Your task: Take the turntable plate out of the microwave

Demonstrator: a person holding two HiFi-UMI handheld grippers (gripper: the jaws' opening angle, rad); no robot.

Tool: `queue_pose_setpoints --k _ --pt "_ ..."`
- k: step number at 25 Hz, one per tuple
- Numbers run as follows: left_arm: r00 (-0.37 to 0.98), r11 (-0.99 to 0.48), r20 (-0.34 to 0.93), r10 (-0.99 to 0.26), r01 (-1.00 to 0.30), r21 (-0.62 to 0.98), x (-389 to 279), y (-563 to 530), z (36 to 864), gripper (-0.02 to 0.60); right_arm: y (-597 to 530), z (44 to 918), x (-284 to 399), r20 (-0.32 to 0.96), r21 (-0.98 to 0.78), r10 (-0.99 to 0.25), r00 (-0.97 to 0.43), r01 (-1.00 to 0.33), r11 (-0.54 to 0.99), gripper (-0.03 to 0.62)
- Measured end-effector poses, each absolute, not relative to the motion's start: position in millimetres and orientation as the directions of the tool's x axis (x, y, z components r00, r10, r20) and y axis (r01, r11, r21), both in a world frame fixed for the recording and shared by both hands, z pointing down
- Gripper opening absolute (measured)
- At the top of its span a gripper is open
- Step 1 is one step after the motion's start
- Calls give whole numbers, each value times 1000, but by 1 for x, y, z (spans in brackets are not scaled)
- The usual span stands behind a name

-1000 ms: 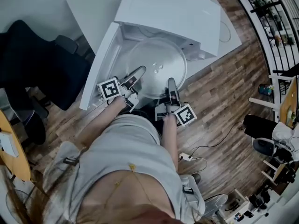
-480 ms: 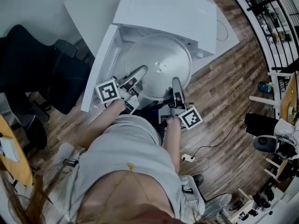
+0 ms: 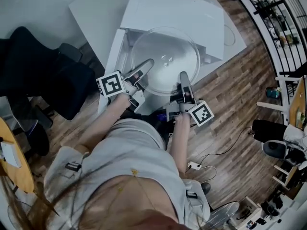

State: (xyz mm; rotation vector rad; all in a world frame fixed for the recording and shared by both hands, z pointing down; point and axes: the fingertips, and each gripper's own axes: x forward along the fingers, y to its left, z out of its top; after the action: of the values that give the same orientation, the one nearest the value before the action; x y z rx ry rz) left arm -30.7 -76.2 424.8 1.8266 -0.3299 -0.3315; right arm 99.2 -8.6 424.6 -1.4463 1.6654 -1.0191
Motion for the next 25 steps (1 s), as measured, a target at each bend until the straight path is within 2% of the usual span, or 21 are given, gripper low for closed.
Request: queue_pose_setpoints --k 11,16,25 --pt "917 -228 1 -398 -99 969 -20 -117 434 54 -51 433 111 21 -890 -989 -146 -453 48 74" --pt "915 -166 21 -403 -95 981 -12 -128 436 54 -66 440 121 47 -888 -988 -145 -459 25 74" --pt "914 -204 54 -403 -147 968 -3 -149 439 54 -89 453 138 134 -894 -984 -118 -442 -69 69"
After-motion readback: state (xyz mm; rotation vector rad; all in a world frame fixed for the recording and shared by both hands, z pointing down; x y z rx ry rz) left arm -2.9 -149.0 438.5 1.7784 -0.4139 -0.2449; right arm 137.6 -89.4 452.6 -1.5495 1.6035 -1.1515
